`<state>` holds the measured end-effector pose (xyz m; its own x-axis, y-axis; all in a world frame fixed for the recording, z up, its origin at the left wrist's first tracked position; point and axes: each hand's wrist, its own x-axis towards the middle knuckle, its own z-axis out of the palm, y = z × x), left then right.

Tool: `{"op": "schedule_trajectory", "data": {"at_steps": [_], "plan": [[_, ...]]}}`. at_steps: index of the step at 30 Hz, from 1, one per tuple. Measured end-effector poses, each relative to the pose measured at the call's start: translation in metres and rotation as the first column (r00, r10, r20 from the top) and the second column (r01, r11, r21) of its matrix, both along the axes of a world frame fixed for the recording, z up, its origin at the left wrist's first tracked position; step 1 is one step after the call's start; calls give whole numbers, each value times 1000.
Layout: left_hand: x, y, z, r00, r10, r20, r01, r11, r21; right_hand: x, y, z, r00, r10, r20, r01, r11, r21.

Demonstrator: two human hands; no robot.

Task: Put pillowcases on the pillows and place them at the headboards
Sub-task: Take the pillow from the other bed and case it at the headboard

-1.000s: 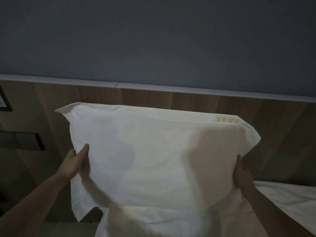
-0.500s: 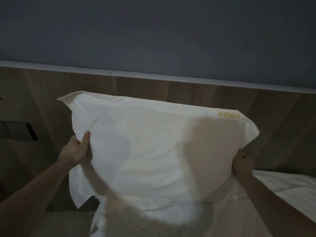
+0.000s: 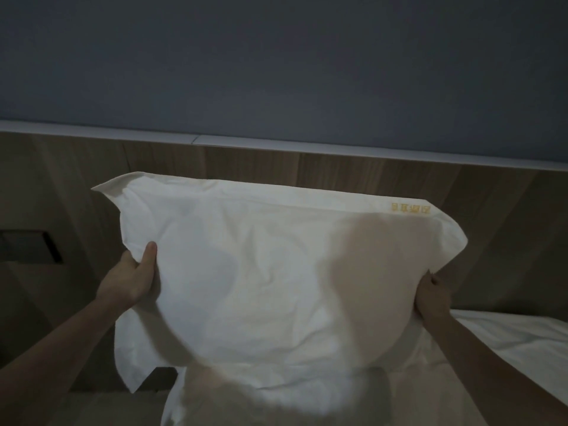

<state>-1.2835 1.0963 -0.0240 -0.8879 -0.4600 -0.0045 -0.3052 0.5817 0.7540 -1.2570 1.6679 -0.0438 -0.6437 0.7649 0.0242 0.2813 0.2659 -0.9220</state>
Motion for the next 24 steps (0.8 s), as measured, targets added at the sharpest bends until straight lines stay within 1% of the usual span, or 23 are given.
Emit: {"op": "schedule_trajectory", "data": {"at_steps": [3,5,6,7,8,10,11,12,14,16,17,20,24], "plan": [[-2,-4,2,999,20,29,-22,999,50,-6,2,-5,1000,17,-14,-17,1000,5],[-5,-5,9,996,94,0,-94,994,63,-10,2,-1,998,-1,-58,1,1000,-2],[-3,-1,16,991,124,-43,-123,992,24,-10,1,4,993,-10,-117,10,1000,3],[-2,2,21,985,128,-115,-135,989,-53,-8,-2,10,981,-10,-195,16,999,29],[1,9,28,973,99,-209,-129,982,-137,-6,-6,18,962,13,-272,12,996,87],[9,23,46,925,-30,-380,-91,951,-296,-2,-18,31,926,132,-354,-34,962,271],[10,29,52,900,-124,-417,-47,925,-376,-2,-24,36,915,207,-345,-73,929,364],[8,34,55,889,-218,-403,16,894,-447,-4,-30,39,913,271,-305,-119,892,437],[3,43,55,888,-354,-293,141,816,-560,-12,-43,36,927,330,-175,-186,813,552],[-3,47,49,903,-394,-172,214,759,-615,-18,-53,28,948,312,-62,-201,739,643],[-4,48,46,908,-394,-142,228,749,-623,-19,-56,24,954,297,-32,-203,726,658],[6,42,39,916,-386,-111,242,750,-615,-14,-63,16,958,287,-5,-216,732,646],[36,31,27,906,-417,-72,285,727,-624,12,-79,3,939,345,-1,-264,722,640]]}}
